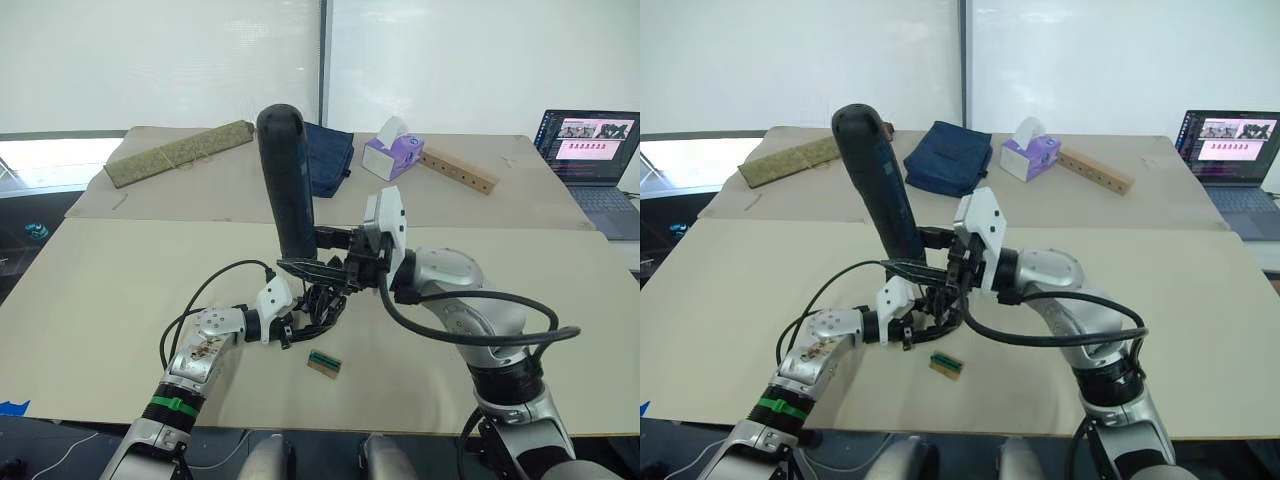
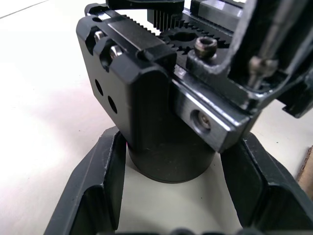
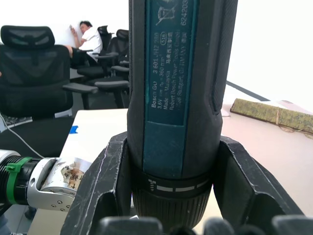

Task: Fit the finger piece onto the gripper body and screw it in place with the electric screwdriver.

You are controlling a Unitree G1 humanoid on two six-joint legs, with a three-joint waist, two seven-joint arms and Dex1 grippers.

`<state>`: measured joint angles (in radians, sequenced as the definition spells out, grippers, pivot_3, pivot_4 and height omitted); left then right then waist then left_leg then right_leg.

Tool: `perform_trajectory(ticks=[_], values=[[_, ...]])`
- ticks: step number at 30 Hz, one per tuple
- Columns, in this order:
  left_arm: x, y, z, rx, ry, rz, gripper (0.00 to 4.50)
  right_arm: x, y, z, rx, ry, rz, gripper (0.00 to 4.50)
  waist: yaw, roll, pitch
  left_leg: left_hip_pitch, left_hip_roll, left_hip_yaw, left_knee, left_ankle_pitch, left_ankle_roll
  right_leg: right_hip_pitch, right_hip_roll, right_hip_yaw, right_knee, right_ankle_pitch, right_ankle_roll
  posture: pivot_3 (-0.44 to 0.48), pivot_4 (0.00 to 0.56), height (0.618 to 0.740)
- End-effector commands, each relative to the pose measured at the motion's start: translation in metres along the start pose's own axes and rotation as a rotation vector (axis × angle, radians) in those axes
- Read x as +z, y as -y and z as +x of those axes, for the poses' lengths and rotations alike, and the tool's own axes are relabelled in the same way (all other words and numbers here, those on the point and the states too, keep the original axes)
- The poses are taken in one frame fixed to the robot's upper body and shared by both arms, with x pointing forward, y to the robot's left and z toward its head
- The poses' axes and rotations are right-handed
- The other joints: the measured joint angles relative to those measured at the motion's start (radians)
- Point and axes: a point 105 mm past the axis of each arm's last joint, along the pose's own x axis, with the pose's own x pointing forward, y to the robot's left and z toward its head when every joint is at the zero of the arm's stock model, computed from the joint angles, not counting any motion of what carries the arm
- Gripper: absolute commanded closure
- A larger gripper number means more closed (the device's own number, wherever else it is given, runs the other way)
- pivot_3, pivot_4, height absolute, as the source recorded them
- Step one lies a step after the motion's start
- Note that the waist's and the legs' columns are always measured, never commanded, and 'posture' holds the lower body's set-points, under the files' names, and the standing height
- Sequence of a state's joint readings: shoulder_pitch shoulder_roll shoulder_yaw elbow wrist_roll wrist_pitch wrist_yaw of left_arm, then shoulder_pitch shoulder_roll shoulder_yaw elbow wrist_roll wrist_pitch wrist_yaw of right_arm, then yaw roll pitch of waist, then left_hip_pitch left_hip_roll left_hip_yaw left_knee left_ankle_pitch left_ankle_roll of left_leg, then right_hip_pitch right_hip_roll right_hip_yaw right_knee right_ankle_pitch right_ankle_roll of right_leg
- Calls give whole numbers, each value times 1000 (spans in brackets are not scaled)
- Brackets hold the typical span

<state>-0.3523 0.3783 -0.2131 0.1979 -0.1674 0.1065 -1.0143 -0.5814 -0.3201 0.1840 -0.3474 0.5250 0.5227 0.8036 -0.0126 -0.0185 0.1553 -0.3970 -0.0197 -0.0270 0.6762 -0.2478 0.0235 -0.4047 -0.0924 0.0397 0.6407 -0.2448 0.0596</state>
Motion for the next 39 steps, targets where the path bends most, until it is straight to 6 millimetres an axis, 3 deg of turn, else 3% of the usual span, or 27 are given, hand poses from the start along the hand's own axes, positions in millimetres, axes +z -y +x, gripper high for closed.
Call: perform_trajectory(ticks=[1, 21, 39], values=[[-24, 11, 1, -38, -67, -70, 2226, -5, 2, -1, -16, -6, -7, 2598, 0, 0, 0, 0, 0, 0, 0, 0, 0, 0, 0, 0, 0, 0, 0, 0, 150, 740], [-25, 12, -2, -37, -72, -69, 2226, -36, 0, 0, -34, -91, 29, 2598, -1, 1, -2, 12, 0, 0, -6, 0, 0, 12, 0, 0, -5, 0, 0, 0, 150, 740], [-26, 13, -5, -28, -77, -70, 2226, -50, -4, 3, 13, -143, 105, 2598, -3, 1, -14, 17, 1, 0, -12, 0, 0, 16, 0, 0, -11, -1, -1, 0, 150, 740]])
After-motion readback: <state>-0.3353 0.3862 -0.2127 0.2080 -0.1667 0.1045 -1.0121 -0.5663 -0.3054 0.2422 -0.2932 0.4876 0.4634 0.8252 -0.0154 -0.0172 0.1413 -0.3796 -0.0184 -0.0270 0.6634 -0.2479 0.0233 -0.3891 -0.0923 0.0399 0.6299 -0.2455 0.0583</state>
